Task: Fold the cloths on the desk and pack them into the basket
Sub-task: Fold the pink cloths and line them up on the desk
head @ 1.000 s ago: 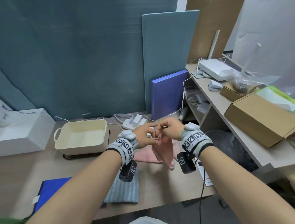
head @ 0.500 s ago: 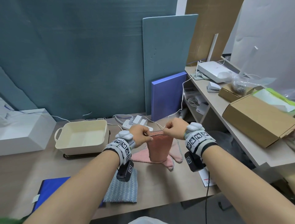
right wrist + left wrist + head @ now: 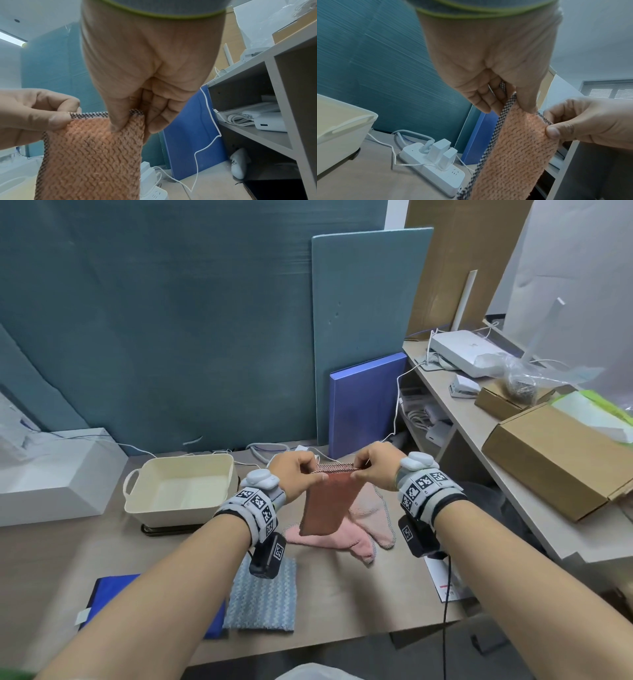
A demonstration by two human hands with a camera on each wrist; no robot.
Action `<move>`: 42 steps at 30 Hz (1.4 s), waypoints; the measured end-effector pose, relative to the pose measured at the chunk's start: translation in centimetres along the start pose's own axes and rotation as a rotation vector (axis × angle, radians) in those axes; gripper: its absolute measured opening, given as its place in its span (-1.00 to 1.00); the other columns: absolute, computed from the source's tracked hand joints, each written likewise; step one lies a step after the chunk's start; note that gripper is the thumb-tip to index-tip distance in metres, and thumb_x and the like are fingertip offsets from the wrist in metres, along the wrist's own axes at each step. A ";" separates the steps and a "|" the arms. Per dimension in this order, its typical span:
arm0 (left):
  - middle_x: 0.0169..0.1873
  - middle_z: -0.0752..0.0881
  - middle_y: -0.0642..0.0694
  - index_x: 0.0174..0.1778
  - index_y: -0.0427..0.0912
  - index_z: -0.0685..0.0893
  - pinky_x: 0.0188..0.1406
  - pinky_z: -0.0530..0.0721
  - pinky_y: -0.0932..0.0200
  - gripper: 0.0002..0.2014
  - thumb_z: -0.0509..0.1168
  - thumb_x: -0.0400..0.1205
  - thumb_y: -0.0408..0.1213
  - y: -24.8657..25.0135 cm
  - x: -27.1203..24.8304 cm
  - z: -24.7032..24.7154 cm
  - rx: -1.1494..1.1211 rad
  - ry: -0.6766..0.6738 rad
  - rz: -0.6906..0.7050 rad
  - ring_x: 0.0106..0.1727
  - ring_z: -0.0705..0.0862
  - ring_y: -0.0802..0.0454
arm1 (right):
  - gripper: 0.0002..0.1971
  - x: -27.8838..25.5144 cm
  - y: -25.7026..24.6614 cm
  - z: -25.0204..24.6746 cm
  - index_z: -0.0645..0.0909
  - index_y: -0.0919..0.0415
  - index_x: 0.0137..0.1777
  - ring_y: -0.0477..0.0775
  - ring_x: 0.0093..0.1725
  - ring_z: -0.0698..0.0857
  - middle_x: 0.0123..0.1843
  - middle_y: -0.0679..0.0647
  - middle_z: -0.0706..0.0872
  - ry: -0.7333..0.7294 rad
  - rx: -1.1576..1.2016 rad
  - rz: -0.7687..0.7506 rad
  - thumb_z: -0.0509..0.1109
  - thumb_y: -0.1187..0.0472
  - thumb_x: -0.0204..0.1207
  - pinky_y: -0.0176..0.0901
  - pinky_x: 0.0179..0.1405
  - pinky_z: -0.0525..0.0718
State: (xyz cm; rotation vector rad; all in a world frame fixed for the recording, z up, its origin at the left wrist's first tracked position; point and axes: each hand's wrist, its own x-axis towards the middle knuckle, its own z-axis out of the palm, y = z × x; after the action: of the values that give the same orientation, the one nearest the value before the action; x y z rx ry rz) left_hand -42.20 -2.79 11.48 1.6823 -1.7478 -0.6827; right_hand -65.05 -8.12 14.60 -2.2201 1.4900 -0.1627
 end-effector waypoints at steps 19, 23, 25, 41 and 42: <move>-0.57 0.41 0.06 -0.43 -0.20 0.37 -0.42 0.34 0.09 -0.41 0.67 0.35 0.04 0.4 0.3 -0.4 -0.059 0.108 -0.036 -0.45 0.32 0.07 | -0.87 0.4 0.2 -1.1 0.77 -0.03 -0.26 0.00 -0.15 0.79 -0.22 -0.10 0.82 0.043 0.041 -0.010 0.66 0.06 0.44 -0.09 -0.07 0.79; -0.46 0.56 0.00 -0.15 0.03 0.48 -0.39 0.51 0.03 -0.59 0.61 0.42 0.03 0.5 -0.4 -0.3 0.000 0.060 -0.015 -0.42 0.45 0.03 | -0.77 -0.6 0.3 -1.0 0.68 -0.01 -0.31 -0.03 -0.25 0.71 -0.27 -0.08 0.78 0.070 0.092 -0.009 0.70 0.11 0.39 -0.10 -0.15 0.72; -0.39 0.65 0.01 0.01 0.18 0.56 -0.27 0.62 0.01 -0.68 0.57 0.48 0.00 0.7 -1.0 -0.2 0.025 0.022 -0.006 -0.35 0.57 0.03 | -0.74 -1.5 0.2 -0.9 0.63 0.00 -0.26 -0.04 -0.26 0.68 -0.27 -0.08 0.76 0.095 0.122 -0.021 0.71 0.17 0.36 -0.08 -0.16 0.71; -0.45 0.74 -0.07 -0.32 -0.11 0.60 -0.31 0.59 0.18 -0.70 0.61 0.35 -0.09 -3.2 -13.8 6.3 -0.174 -0.413 -0.062 -0.42 0.65 0.06 | -0.89 -14.5 2.1 10.8 0.60 0.23 -0.05 -0.02 -0.35 0.88 -0.10 0.13 0.84 -0.123 0.355 0.218 0.49 0.38 0.58 -0.15 -0.43 0.74; -0.44 0.72 0.04 -0.32 -0.06 0.61 -0.27 0.60 0.16 -0.70 0.60 0.33 -0.03 -4.1 -14.5 7.1 -0.118 -0.447 -0.070 -0.39 0.64 0.09 | -0.89 -15.3 2.5 12.2 0.59 0.24 -0.05 0.03 -0.32 0.90 -0.05 0.16 0.84 -0.168 0.384 0.232 0.47 0.40 0.60 -0.13 -0.43 0.74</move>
State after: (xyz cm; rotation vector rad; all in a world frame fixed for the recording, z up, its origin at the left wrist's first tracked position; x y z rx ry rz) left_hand -44.54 11.10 2.59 1.5999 -1.9020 -1.2460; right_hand -69.21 8.62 4.97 -1.7051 1.4691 -0.1675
